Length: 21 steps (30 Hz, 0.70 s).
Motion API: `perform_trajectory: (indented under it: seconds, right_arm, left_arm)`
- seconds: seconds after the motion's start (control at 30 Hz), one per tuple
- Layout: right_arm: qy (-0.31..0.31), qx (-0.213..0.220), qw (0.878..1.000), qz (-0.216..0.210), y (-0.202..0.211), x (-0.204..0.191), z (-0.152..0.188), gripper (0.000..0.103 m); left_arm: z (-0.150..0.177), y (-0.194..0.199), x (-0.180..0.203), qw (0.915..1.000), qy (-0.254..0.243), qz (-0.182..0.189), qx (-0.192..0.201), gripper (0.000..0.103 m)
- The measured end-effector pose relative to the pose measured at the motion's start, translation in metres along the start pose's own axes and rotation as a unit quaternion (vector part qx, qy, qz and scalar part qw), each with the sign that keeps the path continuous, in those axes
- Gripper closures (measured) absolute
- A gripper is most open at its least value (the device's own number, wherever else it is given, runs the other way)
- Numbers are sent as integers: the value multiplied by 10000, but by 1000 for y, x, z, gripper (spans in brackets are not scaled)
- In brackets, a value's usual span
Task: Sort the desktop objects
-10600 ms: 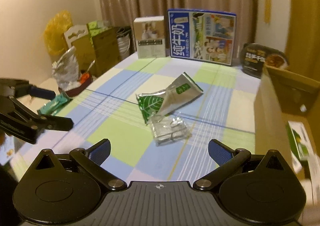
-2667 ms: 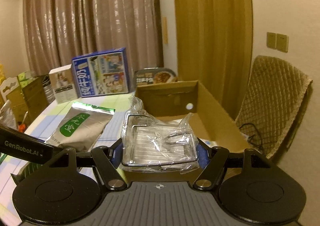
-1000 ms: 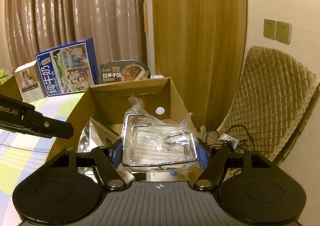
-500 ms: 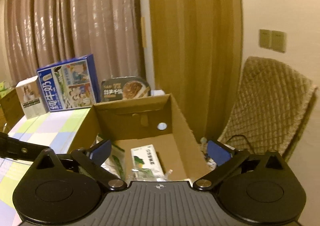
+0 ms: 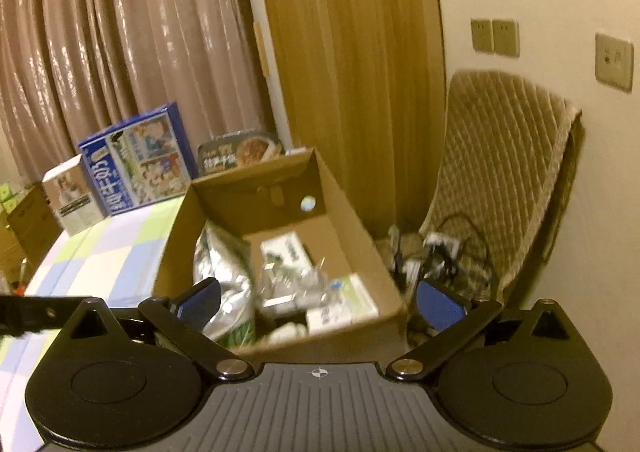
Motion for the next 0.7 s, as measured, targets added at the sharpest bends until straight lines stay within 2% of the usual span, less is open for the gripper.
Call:
perform_trajectory:
  seconds: [0.1,0.17,0.27,0.43,0.7]
  right_arm:
    - [179,-92,9998,71,18,-2,4,2]
    - [297,-199,9993,92,30,-3,8,2]
    - [414,-334,9985,86,46,-4,18,2]
    - [400,-471,9981,51,67,-5,31,2]
    - [328,-548,9980,-38,83,-9,39,2]
  left_arm:
    - [14,11,7,9999,73,-10,-98,2]
    - [21,21,8,9996,190,-169,-106,2]
    - [30,32,12,9995,244,-112,-166,2]
    - [39,51,21,9997,130,-182,-86,1]
    - [52,59,34,9995,-6,-134,-279,1]
Point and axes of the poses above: each gripper's, at about its wrist camera, not at the fingertips, and y roughly against the way its jaws point, x to its right, z to its underside, the point moved 6 cm from there along -y, roughly the way its jaws point, and after that the axes turned 9 degrees about z, right-handed, at the moved point
